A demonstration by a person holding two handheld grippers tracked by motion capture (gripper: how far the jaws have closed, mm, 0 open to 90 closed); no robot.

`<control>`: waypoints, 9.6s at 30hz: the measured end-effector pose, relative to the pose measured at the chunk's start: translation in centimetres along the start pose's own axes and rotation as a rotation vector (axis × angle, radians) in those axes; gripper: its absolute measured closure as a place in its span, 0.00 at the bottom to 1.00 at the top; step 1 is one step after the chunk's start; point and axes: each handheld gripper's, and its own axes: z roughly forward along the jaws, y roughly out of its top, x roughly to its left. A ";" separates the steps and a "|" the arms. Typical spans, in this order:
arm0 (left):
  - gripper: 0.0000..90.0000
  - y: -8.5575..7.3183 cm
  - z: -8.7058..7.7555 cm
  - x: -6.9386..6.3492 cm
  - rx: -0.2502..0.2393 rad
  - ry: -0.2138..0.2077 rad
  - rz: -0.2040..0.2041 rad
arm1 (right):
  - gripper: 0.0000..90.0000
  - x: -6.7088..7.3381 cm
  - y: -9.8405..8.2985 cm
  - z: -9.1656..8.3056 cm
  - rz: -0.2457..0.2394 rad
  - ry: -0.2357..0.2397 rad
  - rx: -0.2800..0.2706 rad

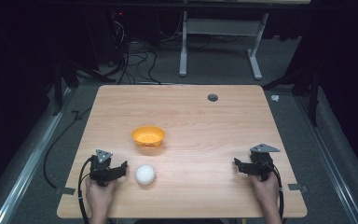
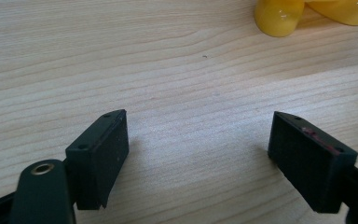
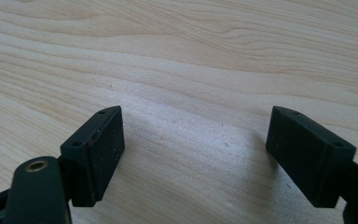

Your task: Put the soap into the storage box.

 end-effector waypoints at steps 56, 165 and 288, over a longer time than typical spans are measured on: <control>0.24 -0.2 -1.0 -0.4 -0.034 -0.050 -0.024 | 0.22 0.0 0.0 0.0 0.002 0.001 0.000; 0.27 1.0 -1.9 -9.8 0.059 -0.226 0.257 | 0.22 0.0 0.0 0.0 0.001 0.002 0.002; 0.27 13.3 5.7 -6.4 0.108 -0.169 0.214 | 0.22 -0.1 0.0 0.0 -0.001 0.006 0.000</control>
